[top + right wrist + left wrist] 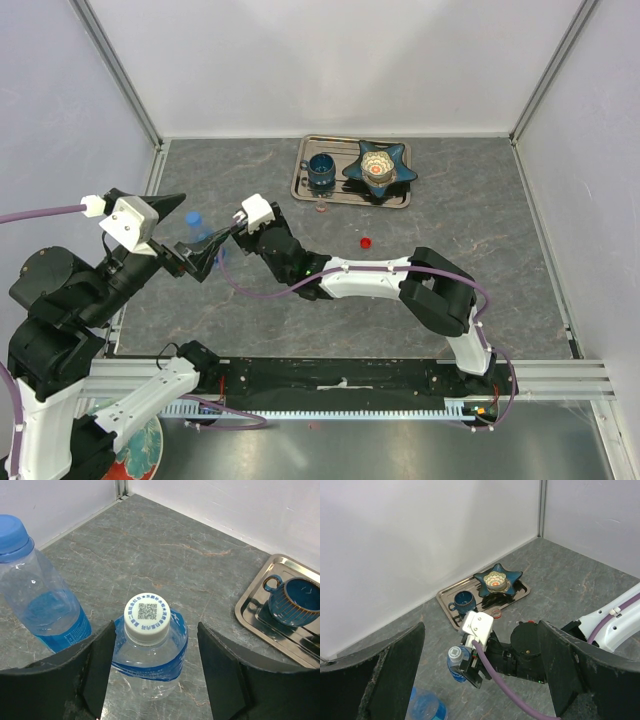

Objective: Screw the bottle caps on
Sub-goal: Place the plastic bottle at the center of the board.

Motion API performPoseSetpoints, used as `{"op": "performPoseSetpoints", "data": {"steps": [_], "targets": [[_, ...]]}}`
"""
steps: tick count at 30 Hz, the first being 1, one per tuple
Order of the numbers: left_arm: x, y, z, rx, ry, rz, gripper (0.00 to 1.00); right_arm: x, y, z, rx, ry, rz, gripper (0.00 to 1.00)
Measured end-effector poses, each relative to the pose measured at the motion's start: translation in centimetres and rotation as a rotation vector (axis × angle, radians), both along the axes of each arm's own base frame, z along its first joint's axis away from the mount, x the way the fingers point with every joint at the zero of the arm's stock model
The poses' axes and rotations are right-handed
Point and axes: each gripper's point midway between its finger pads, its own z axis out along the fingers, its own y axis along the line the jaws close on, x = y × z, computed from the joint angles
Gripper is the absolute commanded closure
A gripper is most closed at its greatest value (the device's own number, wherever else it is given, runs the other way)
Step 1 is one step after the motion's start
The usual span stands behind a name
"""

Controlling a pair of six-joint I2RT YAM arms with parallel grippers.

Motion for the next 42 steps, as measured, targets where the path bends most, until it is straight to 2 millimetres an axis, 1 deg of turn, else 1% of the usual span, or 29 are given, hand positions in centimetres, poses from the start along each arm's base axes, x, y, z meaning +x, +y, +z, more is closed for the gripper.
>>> {"op": "performPoseSetpoints", "data": {"steps": [7, 11, 13, 16, 17, 20, 23, 27, 28, 29, 32, 42], "targets": [[0.0, 0.0, 0.0, 0.000, 0.000, 0.000, 0.01, 0.1, 0.0, 0.1, -0.020, 0.007, 0.003, 0.24], [0.0, 0.1, 0.0, -0.001, 0.000, 0.004, 0.00, 0.4, -0.1, 0.3, -0.030, 0.012, 0.002, 0.25], [0.1, 0.0, -0.1, -0.002, 0.004, 0.004, 0.00, 0.7, -0.3, 0.3, -0.035, 0.015, 0.001, 0.26], [0.1, 0.1, -0.3, -0.003, 0.011, 0.007, 0.00, 1.1, -0.7, 0.4, -0.039, 0.019, -0.001, 0.31], [0.1, 0.1, -0.4, -0.004, 0.012, 0.008, 0.00, 1.3, -0.7, 0.4, -0.039, 0.020, -0.002, 0.35], [0.1, 0.2, -0.5, -0.006, 0.014, 0.012, 0.00, 1.6, -0.8, 0.6, -0.040, 0.020, -0.001, 0.41], [0.1, 0.2, -0.8, -0.006, 0.019, 0.012, 0.00, 1.8, -0.9, 0.5, -0.042, 0.022, 0.004, 0.43], [0.1, 0.1, -1.1, -0.004, 0.024, 0.012, 0.00, 1.7, -0.7, 0.6, -0.044, 0.024, 0.011, 0.42], [0.1, 0.2, -1.1, -0.004, 0.026, 0.012, 0.01, 1.7, -0.7, 0.7, -0.043, 0.024, 0.014, 0.40], [0.1, 0.2, -1.2, -0.004, 0.027, 0.012, 0.00, 1.7, -0.6, 0.7, -0.043, 0.024, 0.016, 0.36], [0.1, 0.2, -1.2, -0.004, 0.027, 0.016, 0.00, 1.7, -0.5, 1.0, -0.041, 0.024, 0.021, 0.33], [0.0, 0.0, -1.4, -0.004, 0.031, 0.003, 0.00, 1.7, -0.4, 1.2, -0.052, 0.028, 0.026, 0.32]]}}
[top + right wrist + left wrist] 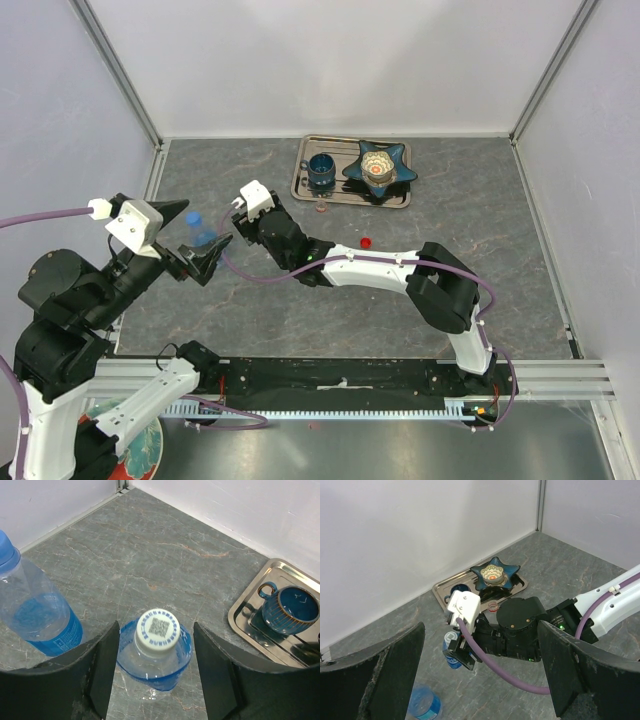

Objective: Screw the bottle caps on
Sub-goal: Place the plastic bottle at the center of the board, then pick up the bottle cap from the center of the board.

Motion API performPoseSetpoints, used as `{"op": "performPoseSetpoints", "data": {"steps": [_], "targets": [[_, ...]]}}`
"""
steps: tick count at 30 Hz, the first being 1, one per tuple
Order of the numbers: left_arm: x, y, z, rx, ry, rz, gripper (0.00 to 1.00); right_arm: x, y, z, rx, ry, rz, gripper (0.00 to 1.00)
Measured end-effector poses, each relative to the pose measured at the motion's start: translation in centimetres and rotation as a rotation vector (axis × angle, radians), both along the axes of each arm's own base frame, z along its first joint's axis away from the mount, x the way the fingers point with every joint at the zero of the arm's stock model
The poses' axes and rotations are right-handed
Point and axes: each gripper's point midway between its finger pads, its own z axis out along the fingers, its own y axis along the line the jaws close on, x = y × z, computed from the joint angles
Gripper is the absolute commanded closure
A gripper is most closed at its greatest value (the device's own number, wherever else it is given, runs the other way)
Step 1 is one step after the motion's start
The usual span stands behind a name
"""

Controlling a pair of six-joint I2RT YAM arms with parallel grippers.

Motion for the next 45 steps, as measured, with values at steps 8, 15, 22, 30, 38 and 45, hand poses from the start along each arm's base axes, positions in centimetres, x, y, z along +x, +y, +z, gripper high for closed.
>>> {"op": "performPoseSetpoints", "data": {"steps": [8, 15, 22, 30, 38, 45], "targets": [[-0.1, 0.0, -0.2, -0.002, 0.005, -0.001, 0.00, 0.1, -0.1, 0.1, -0.004, 0.000, -0.002, 0.28], [0.0, 0.0, -0.2, -0.003, 0.006, 0.002, 0.00, 0.1, -0.3, 1.5, 0.010, -0.013, -0.002, 0.22], [0.0, 0.1, -0.2, -0.003, 0.006, 0.004, 0.01, 0.0, -1.0, 4.0, 0.039, -0.039, -0.004, 0.16], [0.6, -0.4, 0.3, 0.001, 0.006, -0.004, 0.01, -1.9, -6.8, 13.4, 0.172, -0.106, -0.039, 0.17], [4.9, -4.9, -1.7, 0.103, 0.109, -0.113, 0.10, -3.4, -24.9, 20.6, 0.453, -0.098, -0.409, 0.24], [13.8, -13.6, -6.3, 0.226, 0.298, -0.239, 0.27, -7.4, -39.0, 18.5, 0.612, -0.037, -0.756, 0.27]]}}
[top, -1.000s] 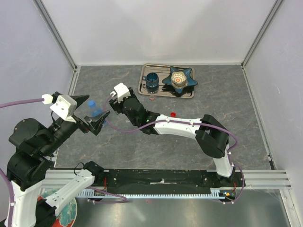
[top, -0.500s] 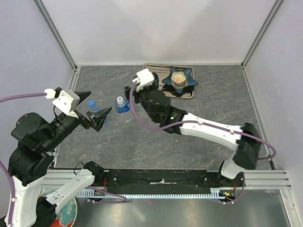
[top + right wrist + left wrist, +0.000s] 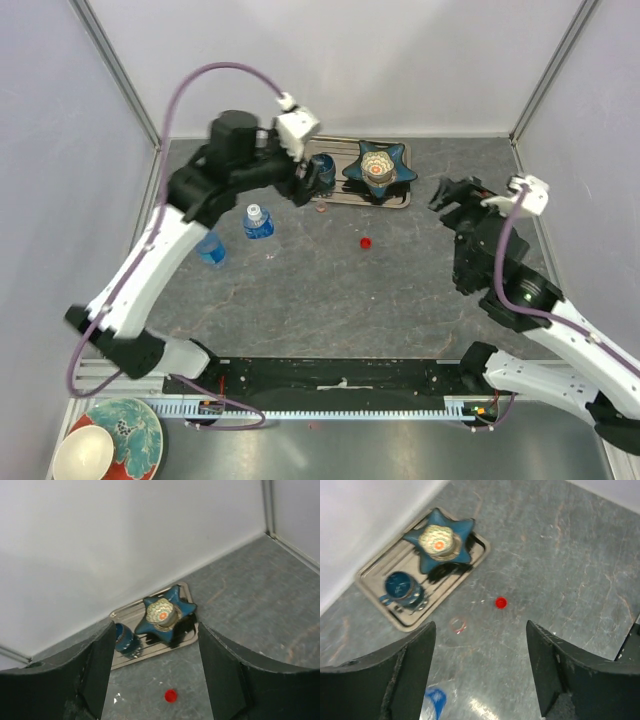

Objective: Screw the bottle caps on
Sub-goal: Pick up the bottle cap from the center of the board.

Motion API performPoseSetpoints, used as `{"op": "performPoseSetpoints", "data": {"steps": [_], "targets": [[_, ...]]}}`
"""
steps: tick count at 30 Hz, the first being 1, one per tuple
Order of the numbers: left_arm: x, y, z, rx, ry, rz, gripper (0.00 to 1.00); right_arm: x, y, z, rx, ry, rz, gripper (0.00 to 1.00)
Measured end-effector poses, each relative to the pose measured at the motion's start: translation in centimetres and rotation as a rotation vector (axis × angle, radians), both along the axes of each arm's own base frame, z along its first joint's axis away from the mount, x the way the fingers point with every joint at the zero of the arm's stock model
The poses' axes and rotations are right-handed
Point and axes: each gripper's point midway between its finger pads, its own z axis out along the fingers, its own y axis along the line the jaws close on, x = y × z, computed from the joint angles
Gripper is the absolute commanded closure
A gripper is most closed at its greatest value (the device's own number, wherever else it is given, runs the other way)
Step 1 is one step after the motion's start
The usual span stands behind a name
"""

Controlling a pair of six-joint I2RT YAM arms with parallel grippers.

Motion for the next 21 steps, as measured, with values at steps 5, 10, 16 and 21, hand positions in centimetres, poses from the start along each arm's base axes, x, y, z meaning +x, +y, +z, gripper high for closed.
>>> {"op": "performPoseSetpoints", "data": {"steps": [5, 10, 16, 21], "targets": [[2.1, -8.4, -7.1, 0.131, 0.106, -0.135, 0.55, -2.6, -4.0, -2.3, 0.096, 0.057, -0.081, 0.30], [4.0, -14.2, -16.5, 0.280, 0.224, -0.191, 0.65, -4.8, -6.4, -3.7, 0.171, 0.071, -0.086, 0.33], [6.7, -15.6, -27.1, 0.457, 0.324, -0.155, 0.65, -7.2, -8.9, -3.2, 0.276, 0.029, -0.070, 0.34], [7.5, -15.2, -31.6, 0.558, 0.333, -0.148, 0.57, -7.3, -8.5, -4.0, 0.254, 0.060, -0.048, 0.33]]}}
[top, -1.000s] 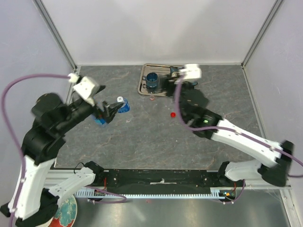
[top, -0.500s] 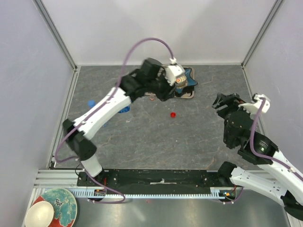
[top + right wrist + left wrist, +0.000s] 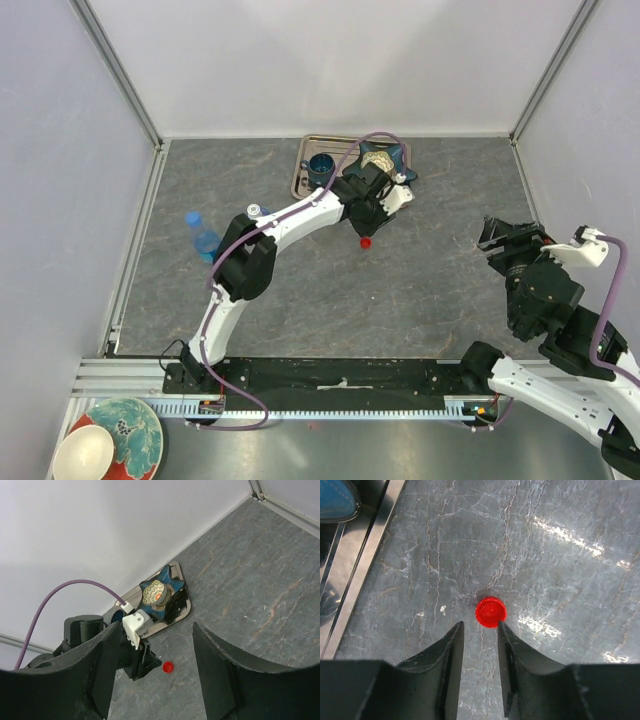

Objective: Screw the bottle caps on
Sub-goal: Pick up the bottle cap from the center of the board.

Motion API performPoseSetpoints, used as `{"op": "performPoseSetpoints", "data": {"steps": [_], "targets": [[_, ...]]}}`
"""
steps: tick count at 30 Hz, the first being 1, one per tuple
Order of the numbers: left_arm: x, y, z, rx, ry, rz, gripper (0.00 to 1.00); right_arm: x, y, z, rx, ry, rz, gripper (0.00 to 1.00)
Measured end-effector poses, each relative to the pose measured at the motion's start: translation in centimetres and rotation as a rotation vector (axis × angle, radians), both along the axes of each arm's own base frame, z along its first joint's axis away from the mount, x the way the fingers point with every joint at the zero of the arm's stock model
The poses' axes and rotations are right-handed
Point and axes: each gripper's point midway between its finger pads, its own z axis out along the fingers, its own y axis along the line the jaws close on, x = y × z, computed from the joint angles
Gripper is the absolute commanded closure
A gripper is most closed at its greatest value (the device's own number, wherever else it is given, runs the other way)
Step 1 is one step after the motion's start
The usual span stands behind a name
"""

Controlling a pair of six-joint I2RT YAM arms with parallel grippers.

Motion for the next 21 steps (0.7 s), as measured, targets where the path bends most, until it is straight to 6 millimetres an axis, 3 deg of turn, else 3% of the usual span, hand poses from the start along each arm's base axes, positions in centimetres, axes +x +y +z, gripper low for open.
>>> {"op": "performPoseSetpoints", "data": {"steps": [7, 21], "targets": [[0.4, 0.0, -1.5, 0.042, -0.026, -0.064, 0.41, 0.3, 0.8, -0.7, -0.030, 0.031, 0.027, 0.33], [2.1, 1.0, -3.8, 0.109, -0.074, -0.146, 0.35, 0.3, 1.2, -0.9, -0.040, 0.039, 0.049, 0.33]]}}
